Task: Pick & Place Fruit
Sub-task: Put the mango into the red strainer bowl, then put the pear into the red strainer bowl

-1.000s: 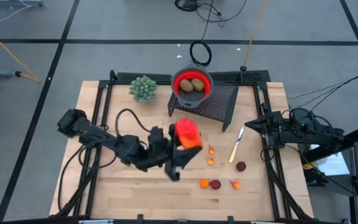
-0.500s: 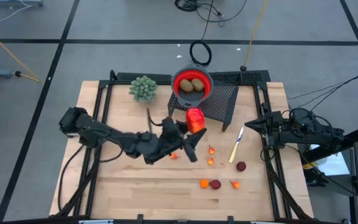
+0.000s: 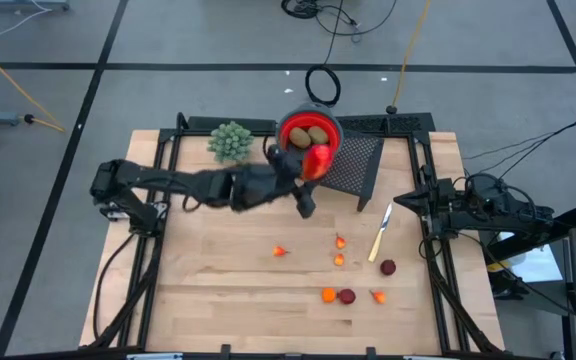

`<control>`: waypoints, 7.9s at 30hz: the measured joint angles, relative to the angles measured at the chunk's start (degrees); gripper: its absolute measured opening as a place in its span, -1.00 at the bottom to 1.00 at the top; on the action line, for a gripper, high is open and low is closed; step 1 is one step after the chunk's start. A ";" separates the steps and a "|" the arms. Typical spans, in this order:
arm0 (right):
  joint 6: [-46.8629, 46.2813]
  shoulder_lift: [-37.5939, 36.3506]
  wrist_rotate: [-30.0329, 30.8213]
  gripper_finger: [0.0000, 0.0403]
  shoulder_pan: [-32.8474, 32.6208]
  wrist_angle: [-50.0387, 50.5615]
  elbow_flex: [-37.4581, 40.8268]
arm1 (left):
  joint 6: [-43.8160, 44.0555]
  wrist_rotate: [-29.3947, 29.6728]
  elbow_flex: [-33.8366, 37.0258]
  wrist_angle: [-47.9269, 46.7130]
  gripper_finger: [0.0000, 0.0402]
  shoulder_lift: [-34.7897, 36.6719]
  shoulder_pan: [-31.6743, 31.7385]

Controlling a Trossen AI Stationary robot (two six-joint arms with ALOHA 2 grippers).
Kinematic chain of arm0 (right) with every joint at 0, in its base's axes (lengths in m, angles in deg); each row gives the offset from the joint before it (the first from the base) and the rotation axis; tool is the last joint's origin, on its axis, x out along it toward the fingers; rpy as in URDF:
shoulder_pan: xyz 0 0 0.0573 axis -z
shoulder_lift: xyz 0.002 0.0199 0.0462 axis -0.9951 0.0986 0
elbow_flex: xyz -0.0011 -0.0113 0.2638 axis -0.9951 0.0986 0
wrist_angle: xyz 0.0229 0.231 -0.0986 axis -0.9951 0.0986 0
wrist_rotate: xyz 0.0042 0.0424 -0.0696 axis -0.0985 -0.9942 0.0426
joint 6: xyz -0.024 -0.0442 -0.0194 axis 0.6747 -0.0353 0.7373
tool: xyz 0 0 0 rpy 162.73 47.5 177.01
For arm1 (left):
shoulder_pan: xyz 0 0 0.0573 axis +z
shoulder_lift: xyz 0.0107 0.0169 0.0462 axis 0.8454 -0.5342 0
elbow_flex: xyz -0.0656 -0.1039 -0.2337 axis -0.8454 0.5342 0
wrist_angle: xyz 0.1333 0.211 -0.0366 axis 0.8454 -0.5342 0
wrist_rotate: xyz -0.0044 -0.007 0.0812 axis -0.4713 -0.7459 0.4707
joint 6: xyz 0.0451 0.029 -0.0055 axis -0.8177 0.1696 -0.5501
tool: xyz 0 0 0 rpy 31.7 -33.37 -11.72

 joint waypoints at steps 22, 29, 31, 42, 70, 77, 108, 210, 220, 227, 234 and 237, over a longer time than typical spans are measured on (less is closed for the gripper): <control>-0.21 -0.01 -0.01 -1.00 0.00 0.00 0.00 | -14.70 -24.50 0.00 -6.08 0.04 -0.25 23.43; -0.23 0.00 -0.02 -1.00 0.00 0.00 0.00 | -15.89 -28.93 0.00 1.92 0.04 -2.12 25.36; -0.23 0.00 -0.10 -1.00 0.00 0.02 0.00 | -16.12 -30.20 -0.02 2.71 0.02 -3.11 25.36; -2.28 -0.02 -0.20 -1.00 0.02 0.02 0.00 | -17.44 -31.08 0.00 3.78 0.09 -9.13 25.03; -2.36 -0.02 -0.22 -1.00 0.00 0.02 0.00 | -16.38 -31.73 0.00 -7.93 0.12 -9.21 25.79; -2.36 -0.02 -0.22 -1.00 0.00 0.02 0.00 | -15.63 -31.59 0.00 -9.78 0.15 -9.19 26.48; -2.36 0.00 -0.24 -1.00 0.00 0.02 0.00 | -13.33 -30.49 -10.95 -23.51 0.27 -2.14 18.48; -2.35 -0.01 -0.24 -1.00 0.00 0.02 0.00 | 1.95 -22.63 3.43 -41.25 0.62 -25.27 -9.17; -2.36 0.00 -0.24 -1.00 0.00 0.02 0.00 | -1.86 -25.83 3.52 -40.05 0.26 -25.34 -7.80; -2.36 0.00 -0.24 -1.00 0.00 0.02 0.00 | -2.56 -27.61 3.52 -40.00 -0.10 -25.39 -6.51; -2.36 -0.01 -0.24 -1.00 0.00 0.02 0.00 | -2.14 -28.54 3.54 -40.02 -0.36 -25.39 -6.42; -2.36 -0.01 -0.24 -1.00 0.00 0.02 0.00 | -1.92 -28.35 3.54 -40.12 -0.45 -25.27 -6.38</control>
